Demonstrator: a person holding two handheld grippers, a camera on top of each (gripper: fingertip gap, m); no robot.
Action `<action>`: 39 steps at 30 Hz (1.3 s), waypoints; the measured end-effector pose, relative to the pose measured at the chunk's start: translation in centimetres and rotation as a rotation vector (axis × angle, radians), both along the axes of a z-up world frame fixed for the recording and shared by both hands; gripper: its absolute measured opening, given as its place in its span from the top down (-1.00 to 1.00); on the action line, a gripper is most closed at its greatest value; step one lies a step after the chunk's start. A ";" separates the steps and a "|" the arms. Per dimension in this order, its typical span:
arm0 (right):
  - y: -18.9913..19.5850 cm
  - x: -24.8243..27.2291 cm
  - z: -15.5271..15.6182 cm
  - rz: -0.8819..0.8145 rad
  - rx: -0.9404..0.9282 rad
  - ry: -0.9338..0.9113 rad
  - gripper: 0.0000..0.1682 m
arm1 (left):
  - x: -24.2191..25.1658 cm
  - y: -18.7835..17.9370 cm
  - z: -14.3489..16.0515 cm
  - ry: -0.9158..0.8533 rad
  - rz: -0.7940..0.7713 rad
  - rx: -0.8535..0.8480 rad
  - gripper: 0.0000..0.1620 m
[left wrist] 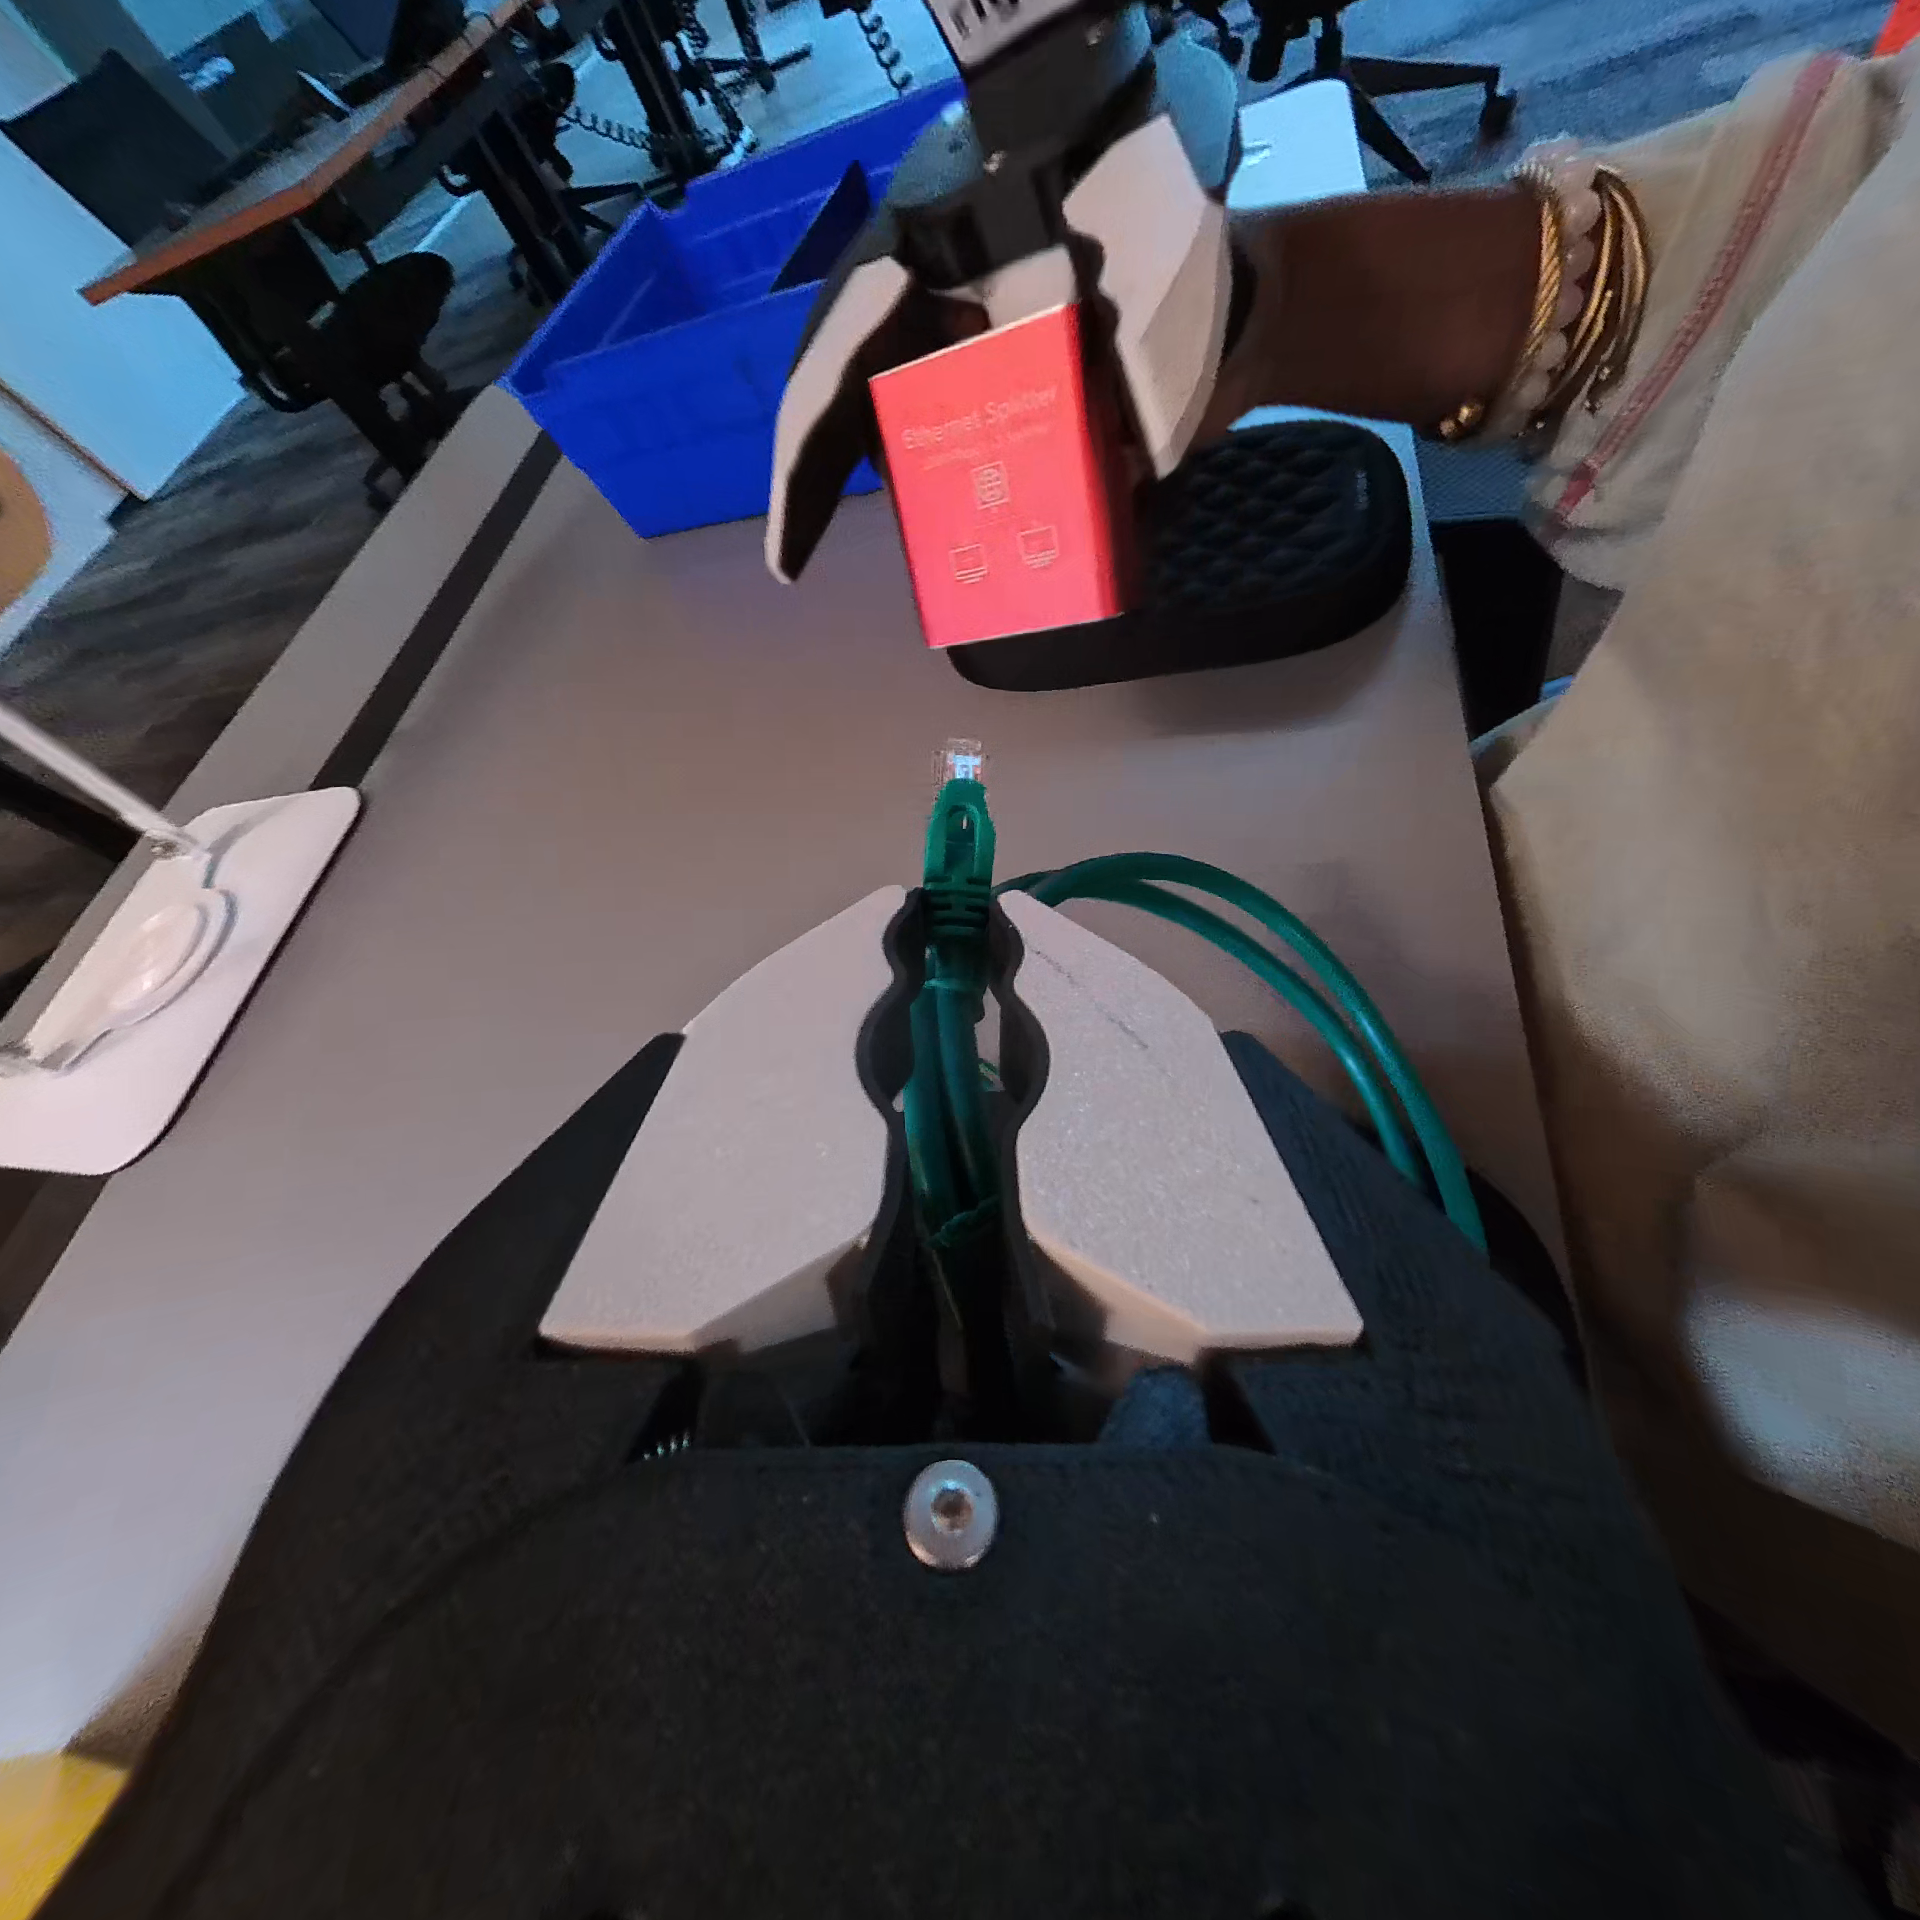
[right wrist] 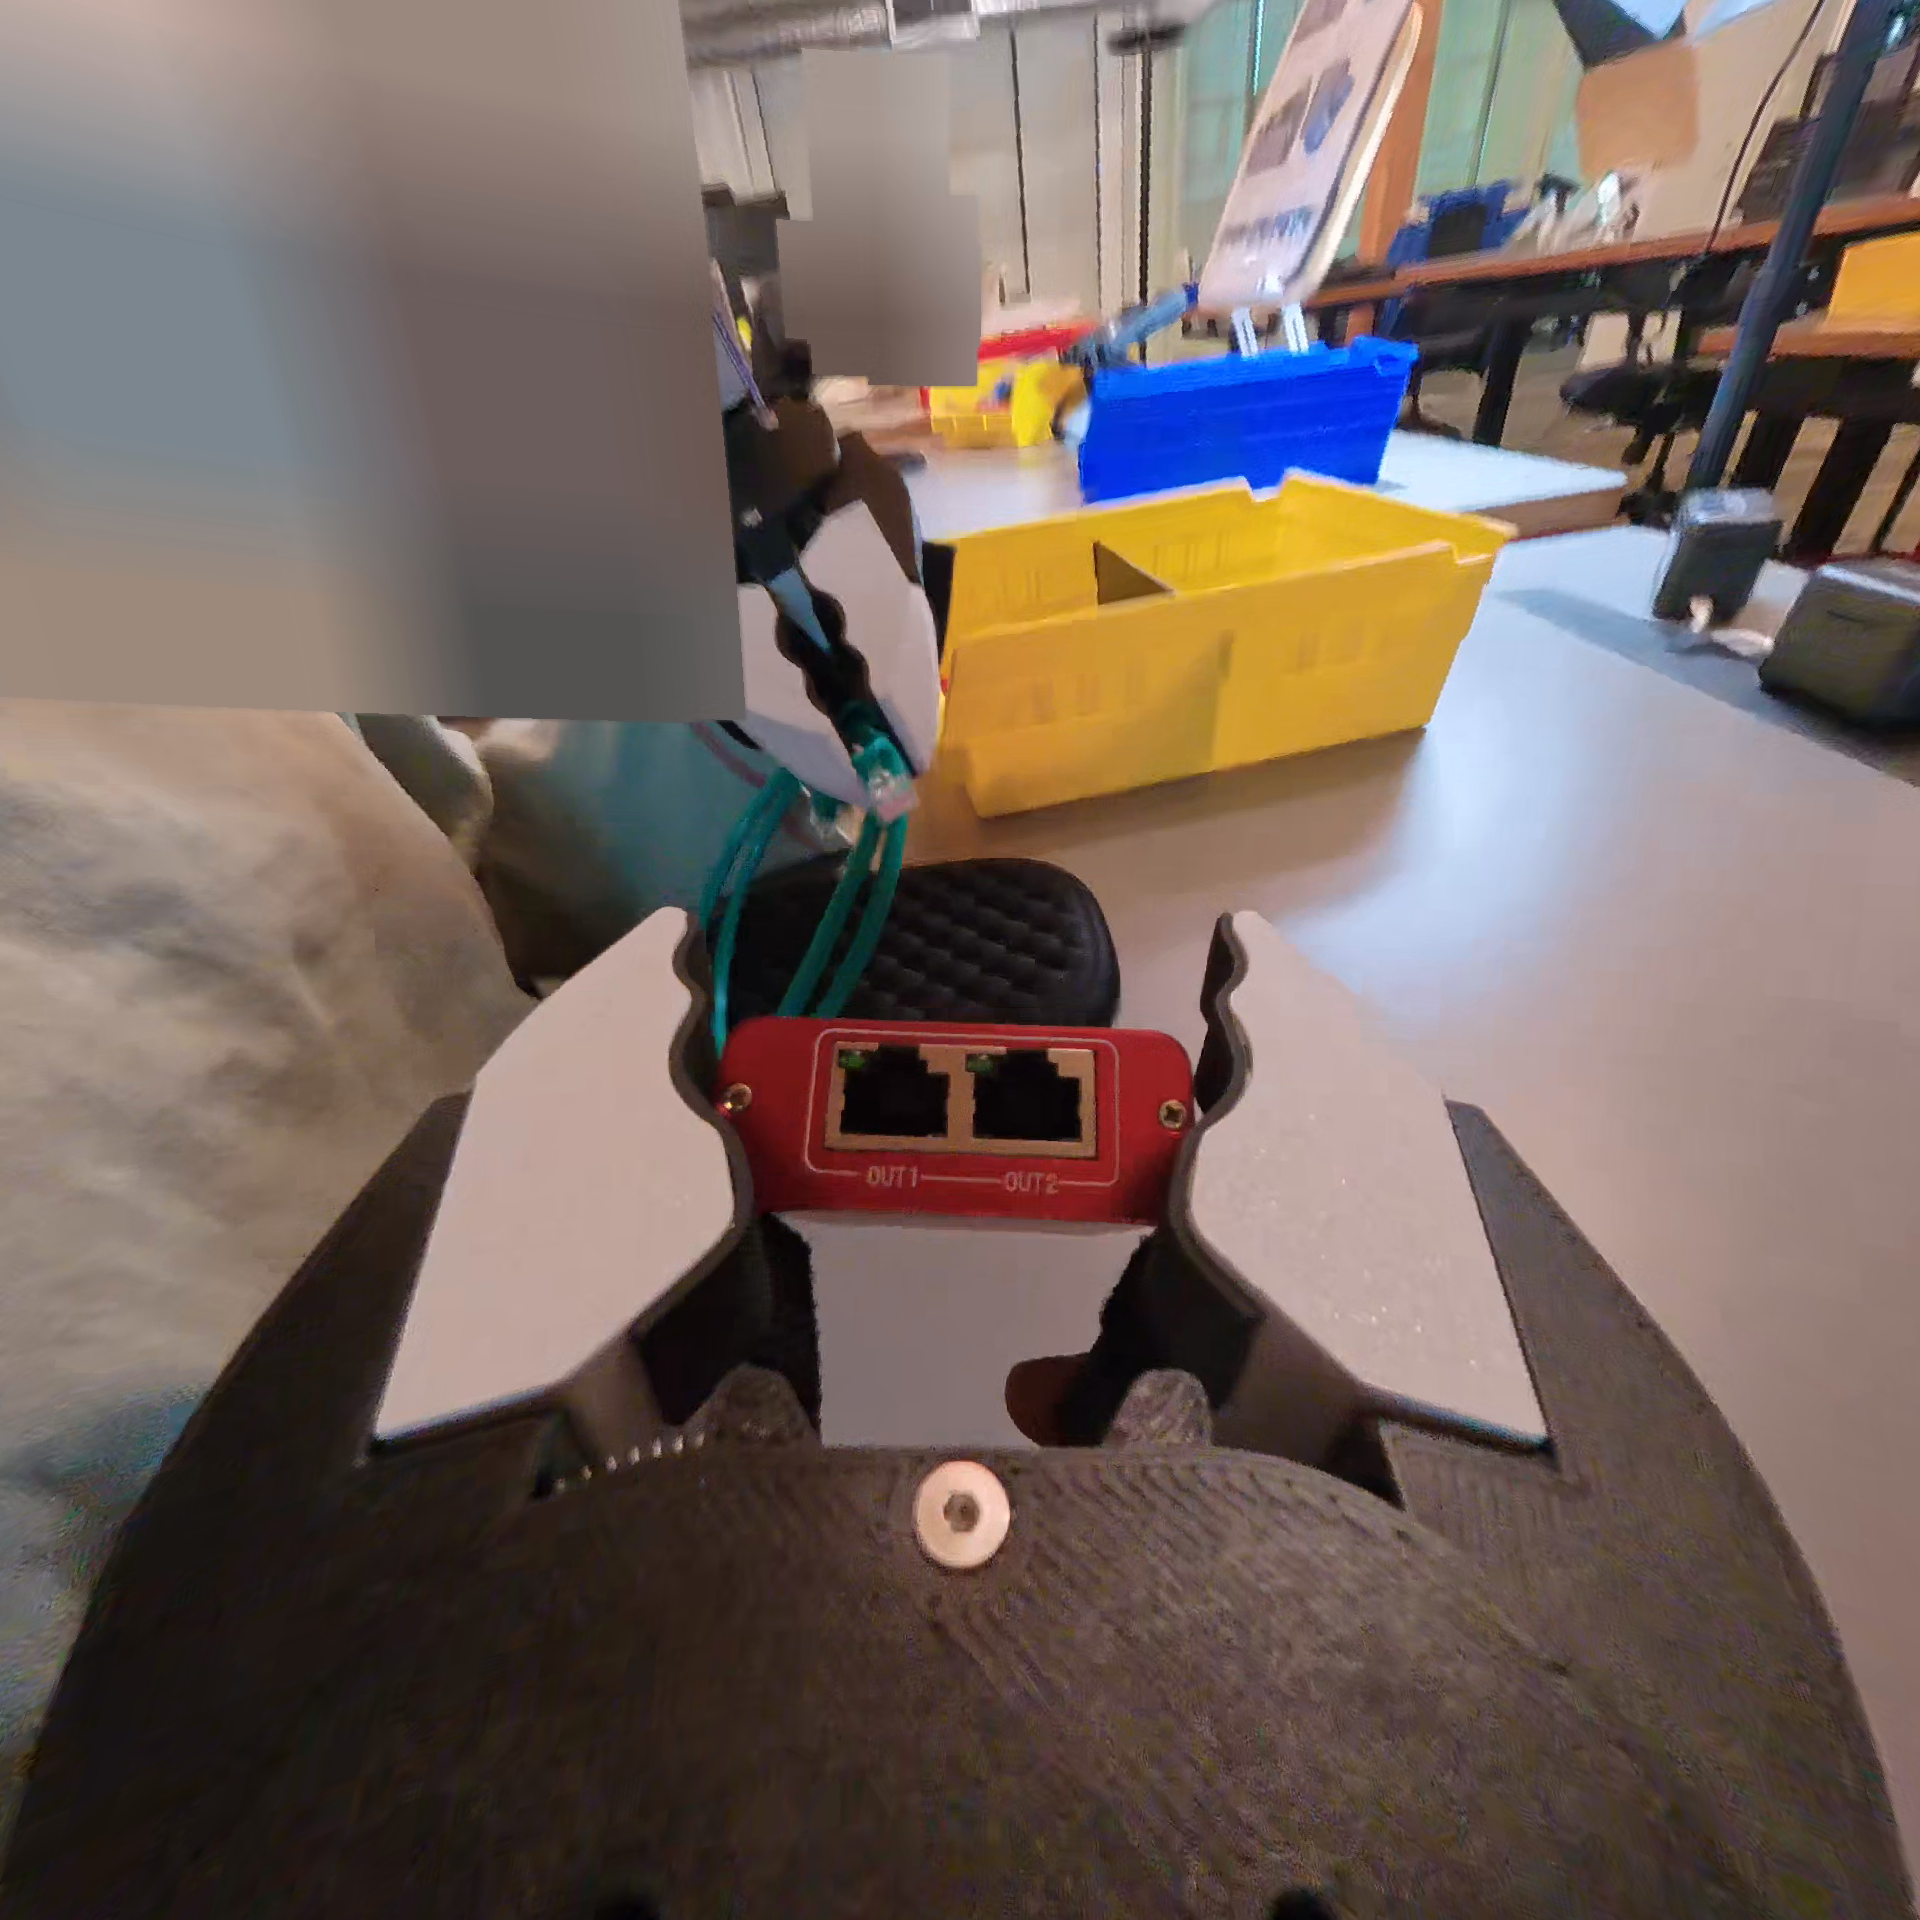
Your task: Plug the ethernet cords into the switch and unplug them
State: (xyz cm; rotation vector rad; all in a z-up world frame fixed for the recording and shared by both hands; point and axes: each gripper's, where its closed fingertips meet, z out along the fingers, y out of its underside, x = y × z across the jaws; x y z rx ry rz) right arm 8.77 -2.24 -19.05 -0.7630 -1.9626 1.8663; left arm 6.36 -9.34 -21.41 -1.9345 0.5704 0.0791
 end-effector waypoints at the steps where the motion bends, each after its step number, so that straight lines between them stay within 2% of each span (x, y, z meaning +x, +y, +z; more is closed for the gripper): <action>1: 0.4 -0.1 -0.8 -0.023 0.073 -0.018 -0.09 | 0.3 0.3 -0.4 0.007 -0.006 -0.015 0.87; 4: 2.3 0.0 -4.7 -0.088 0.385 -0.122 -0.09 | 0.9 0.8 -0.9 0.011 -0.024 -0.032 0.87; 7: 2.0 0.7 -7.5 -0.022 0.495 -0.209 -0.09 | 1.0 1.1 -1.2 0.008 -0.035 -0.045 0.86; 11: 2.3 1.4 -9.3 0.045 0.644 -0.315 -0.09 | 1.3 1.1 -1.3 0.008 -0.039 -0.046 0.86; 16: 2.7 2.3 -10.3 0.112 0.705 -0.350 -0.09 | 1.1 0.9 -1.4 0.005 -0.038 -0.038 0.86; 24: 1.7 2.1 -10.9 0.159 0.655 -0.311 -0.10 | 0.9 0.8 -1.5 0.002 -0.035 -0.029 0.86; 39: 3.1 2.8 -12.6 0.156 0.765 -0.388 -0.10 | 0.9 0.7 -1.5 0.002 -0.035 -0.023 0.87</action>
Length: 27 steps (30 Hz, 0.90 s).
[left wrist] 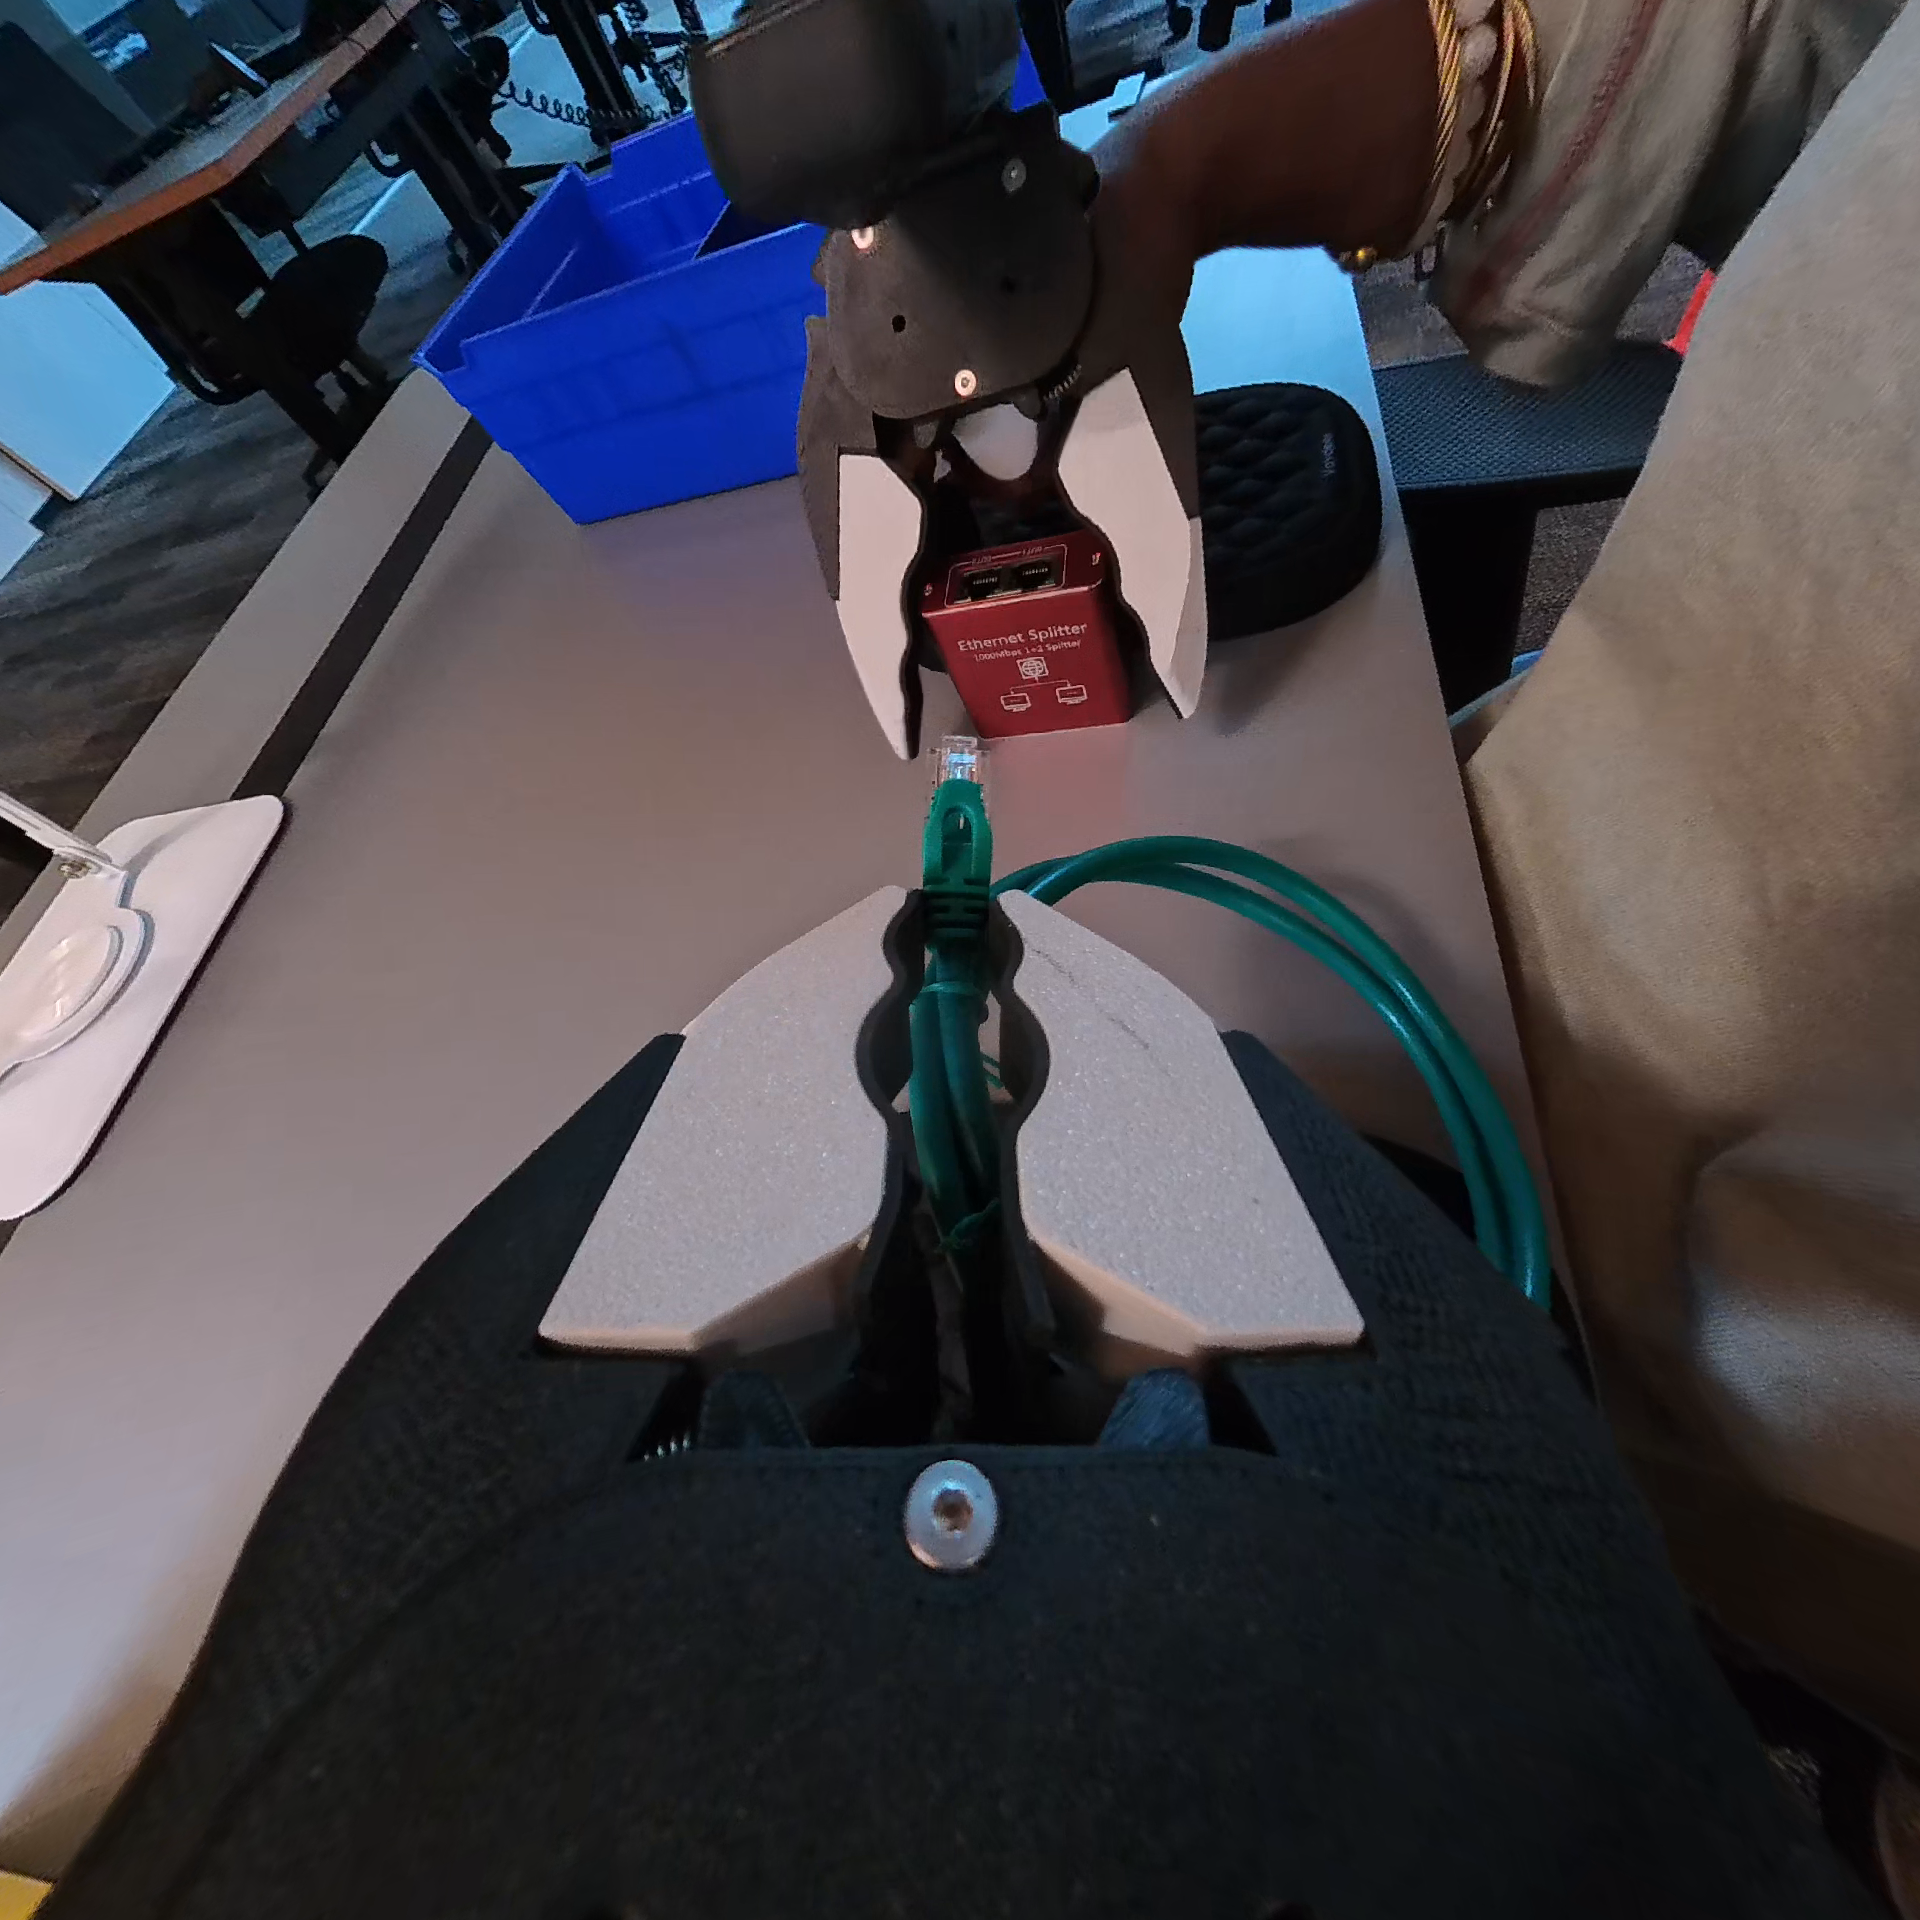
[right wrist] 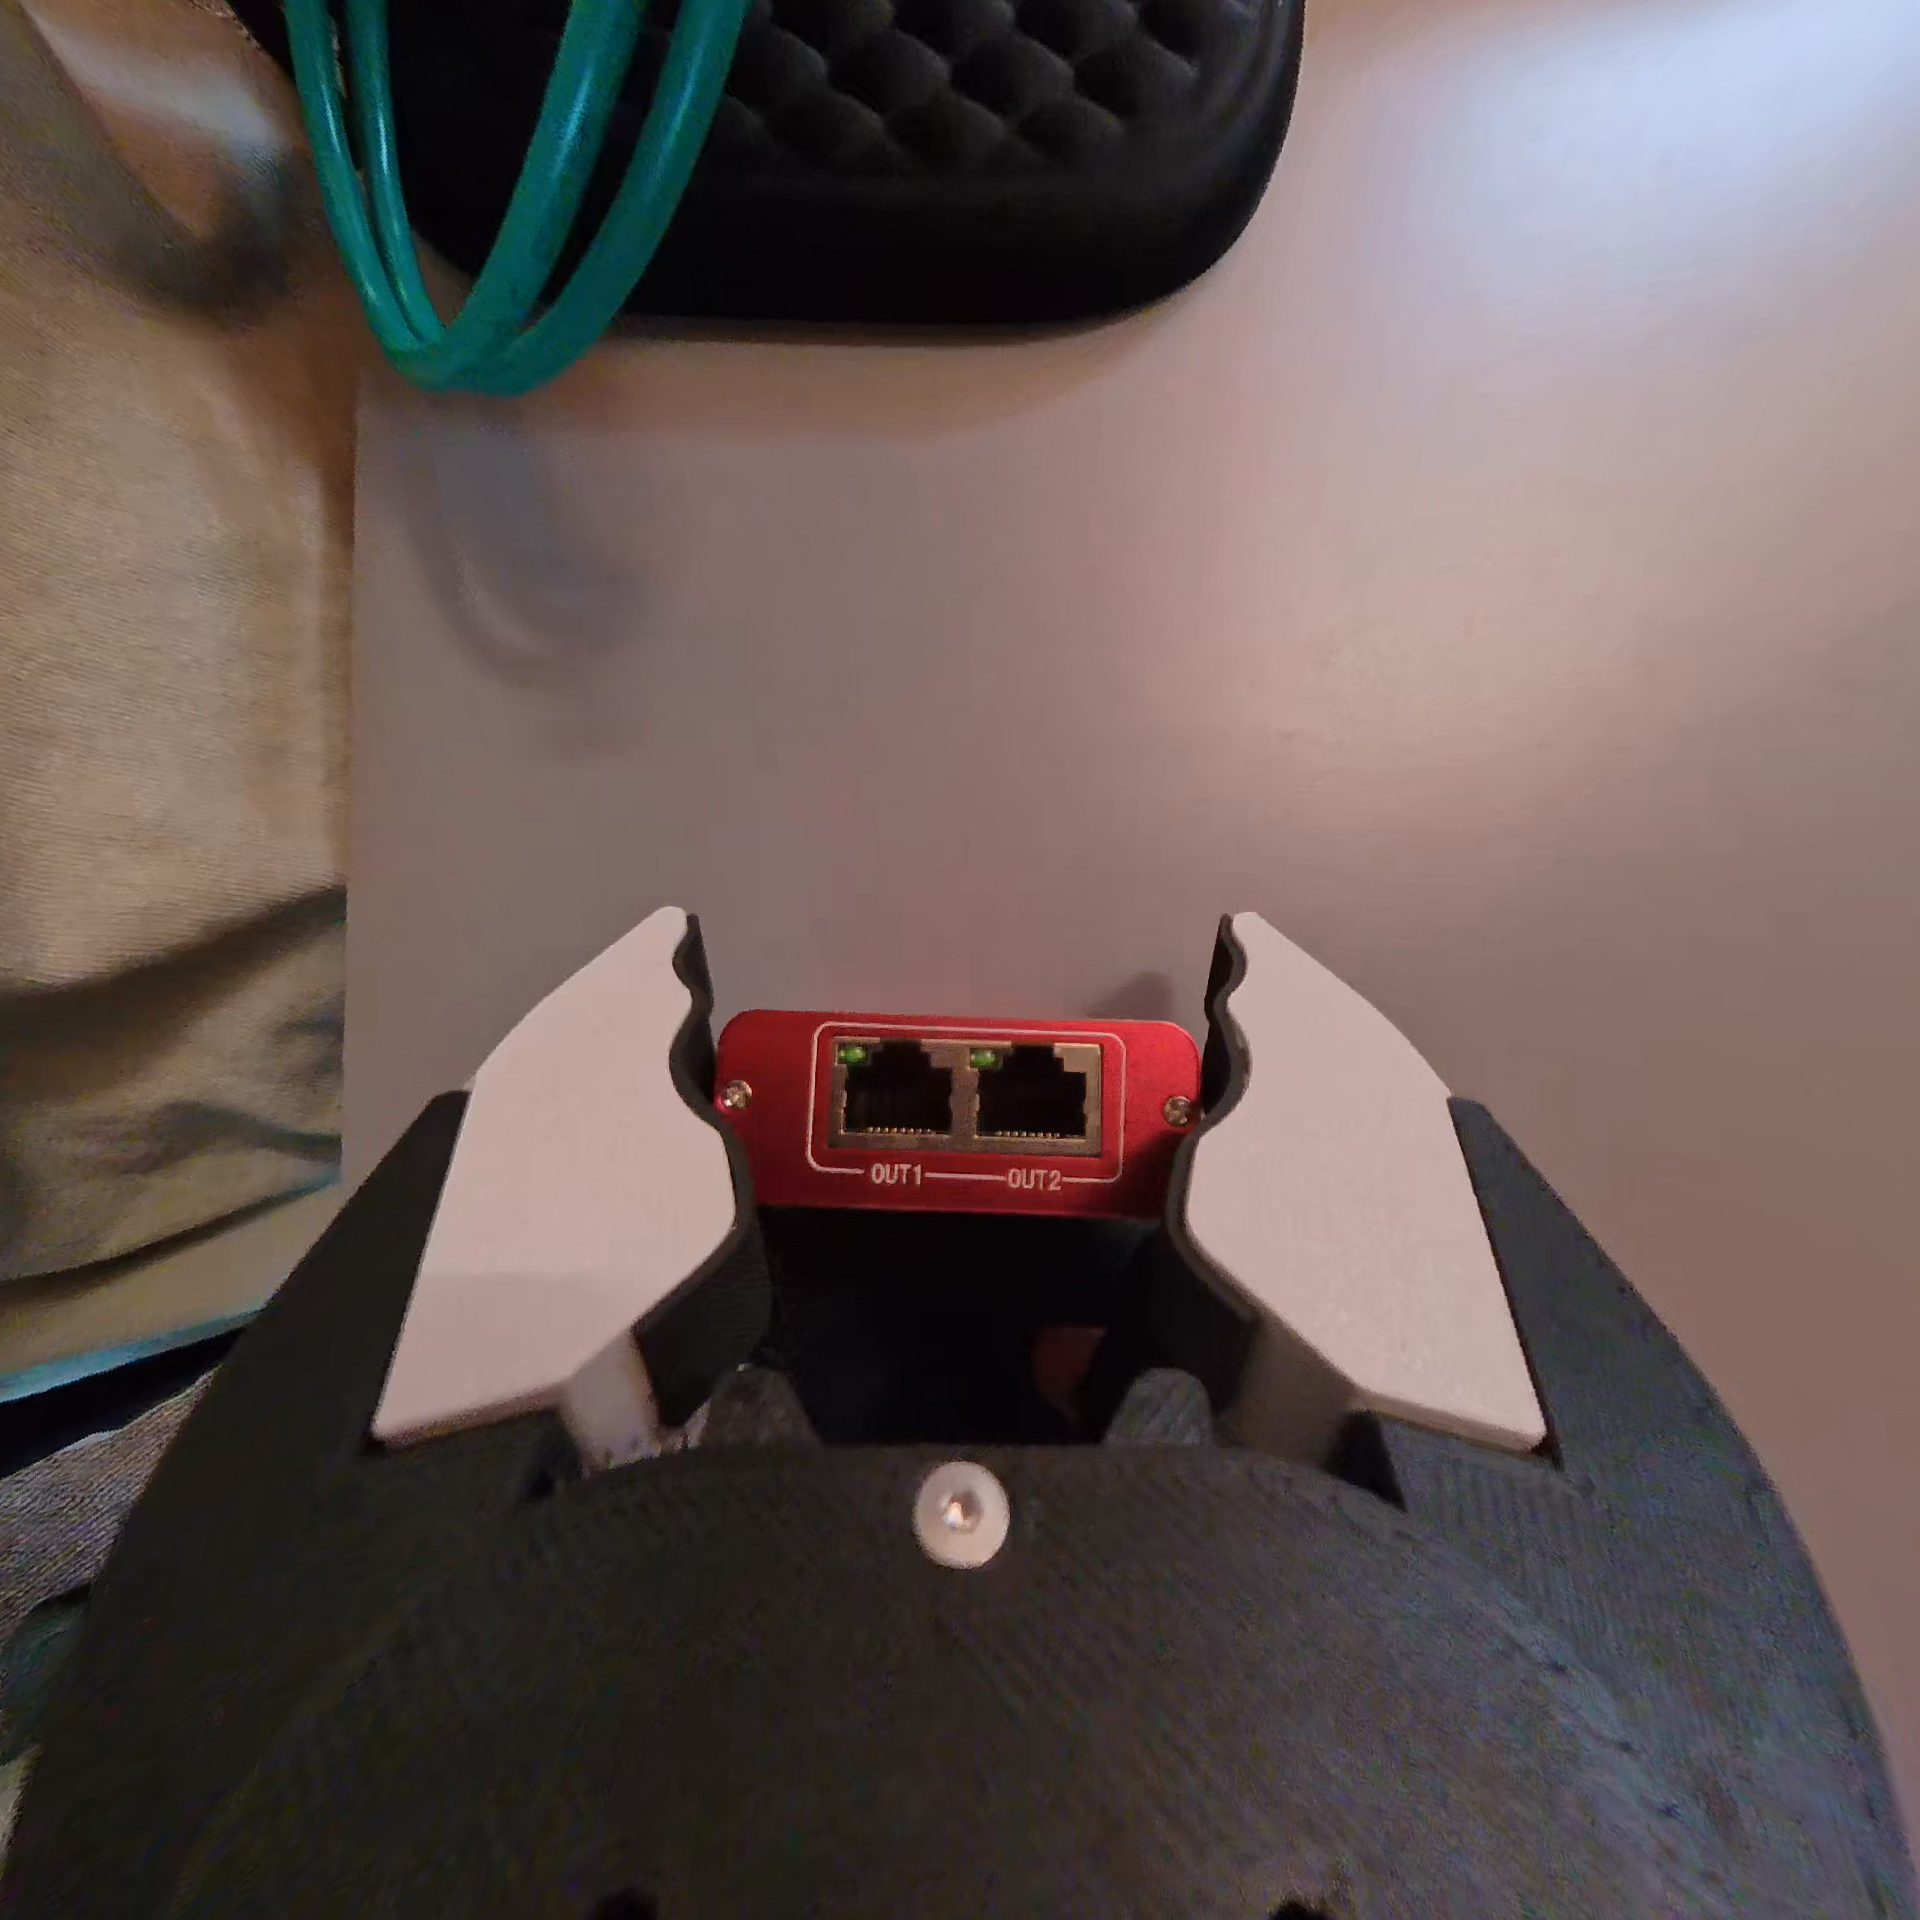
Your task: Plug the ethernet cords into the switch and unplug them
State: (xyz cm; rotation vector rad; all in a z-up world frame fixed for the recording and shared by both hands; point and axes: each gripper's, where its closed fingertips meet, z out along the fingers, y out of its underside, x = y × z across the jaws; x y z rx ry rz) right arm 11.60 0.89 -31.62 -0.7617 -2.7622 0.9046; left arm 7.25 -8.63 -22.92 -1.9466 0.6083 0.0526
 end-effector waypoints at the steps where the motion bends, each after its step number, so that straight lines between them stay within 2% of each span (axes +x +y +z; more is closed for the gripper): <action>1: 0.1 0.0 0.1 -0.003 0.003 -0.005 -0.10 | 0.0 0.0 0.0 0.000 0.000 0.000 0.87; 5: 0.8 -0.2 1.2 -0.088 0.035 -0.070 -0.36 | -0.1 -0.1 0.0 0.001 0.002 0.005 0.87; 7: 1.5 0.0 1.7 -0.110 0.103 -0.120 -0.41 | -0.1 -0.1 0.1 0.000 0.003 0.011 0.87; 12: 2.5 0.9 1.4 -0.184 0.281 -0.274 -0.20 | -0.1 -0.3 0.2 -0.006 0.007 0.030 0.87; 16: 3.3 0.8 0.6 -0.298 0.363 -0.320 -0.20 | -0.2 -0.4 0.3 -0.015 0.005 0.048 0.87; 27: 3.2 1.7 -1.1 -0.250 0.408 -0.418 -0.08 | -0.5 -0.5 0.2 -0.026 0.005 0.059 0.87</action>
